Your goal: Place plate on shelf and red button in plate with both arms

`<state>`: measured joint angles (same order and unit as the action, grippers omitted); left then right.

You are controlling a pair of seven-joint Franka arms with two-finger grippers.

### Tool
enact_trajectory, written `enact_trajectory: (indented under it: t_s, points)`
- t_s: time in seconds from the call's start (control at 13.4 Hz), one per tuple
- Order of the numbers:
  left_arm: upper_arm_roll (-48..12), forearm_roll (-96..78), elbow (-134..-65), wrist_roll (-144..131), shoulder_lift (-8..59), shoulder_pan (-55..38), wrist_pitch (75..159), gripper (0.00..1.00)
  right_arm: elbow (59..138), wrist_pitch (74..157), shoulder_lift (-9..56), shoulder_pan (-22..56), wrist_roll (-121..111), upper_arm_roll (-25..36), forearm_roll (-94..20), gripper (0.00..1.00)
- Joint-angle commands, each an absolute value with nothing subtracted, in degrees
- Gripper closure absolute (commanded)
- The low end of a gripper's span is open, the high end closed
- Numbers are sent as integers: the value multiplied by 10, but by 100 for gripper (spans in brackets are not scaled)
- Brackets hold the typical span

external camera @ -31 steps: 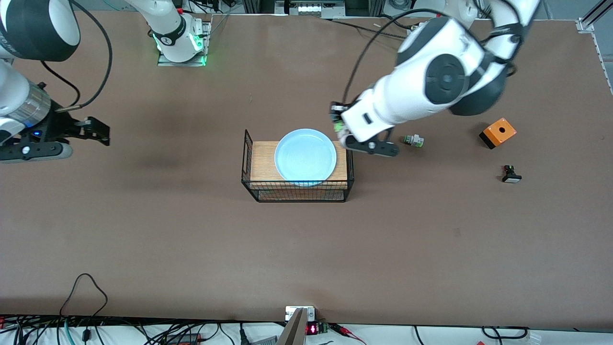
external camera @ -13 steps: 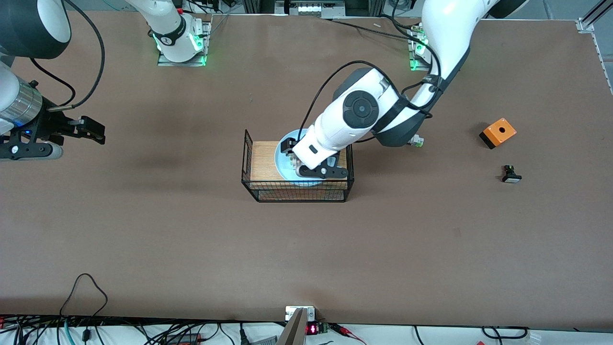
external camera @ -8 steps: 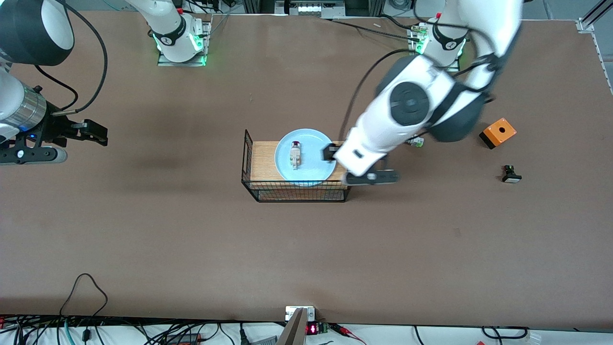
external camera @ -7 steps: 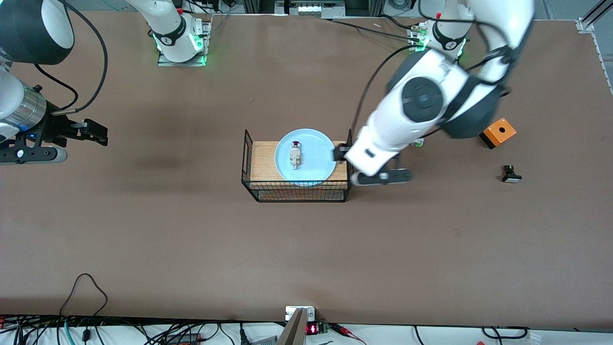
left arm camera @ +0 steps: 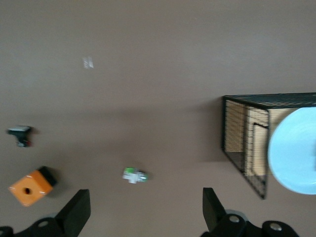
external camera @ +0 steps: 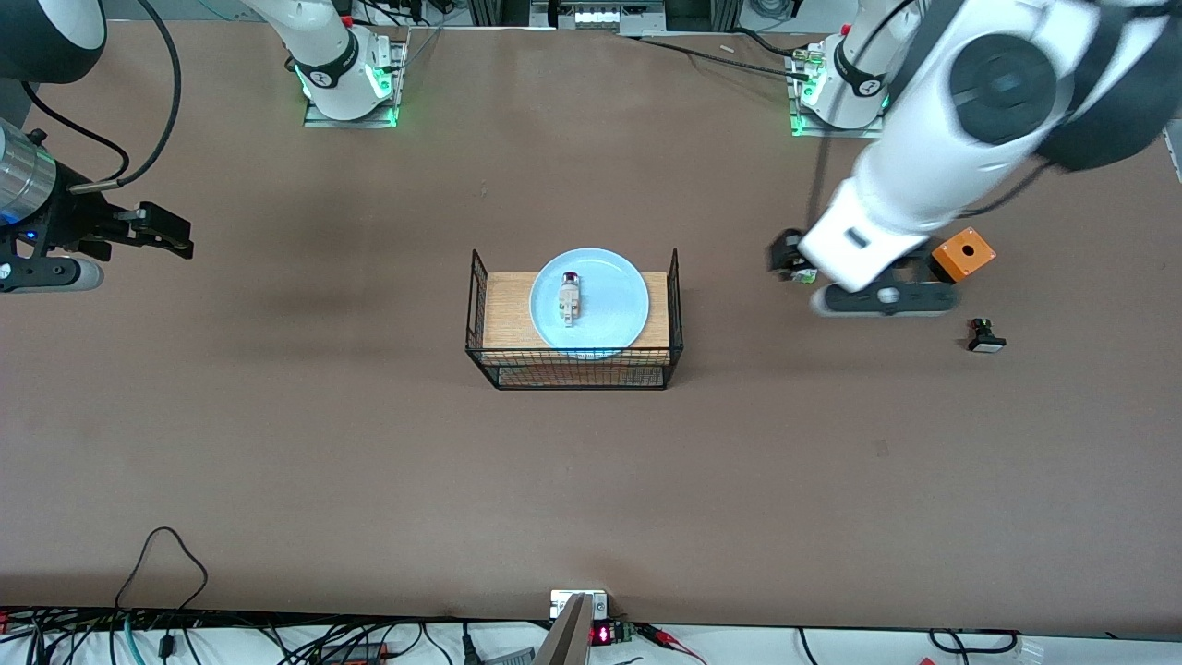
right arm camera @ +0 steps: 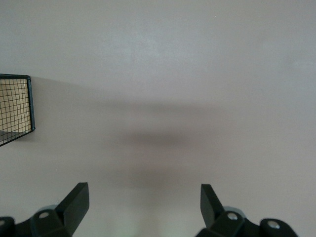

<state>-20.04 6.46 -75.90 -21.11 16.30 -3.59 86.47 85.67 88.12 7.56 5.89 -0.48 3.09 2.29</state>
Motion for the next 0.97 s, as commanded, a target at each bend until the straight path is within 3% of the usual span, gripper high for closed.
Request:
enact_trajectory:
  t_s: [0.0,0.3,0.9]
  points:
    - [-120,64,-866,-77,61,-36,881,0,843,877,94,52,-10,34,11,0]
    - [-70,62,-995,-23,-38,-4,982,0,867,891,84,59,-12,33,16,0]
    - [2,12,-972,-23,-33,-45,952,0,851,883,93,53,-4,33,17,0]
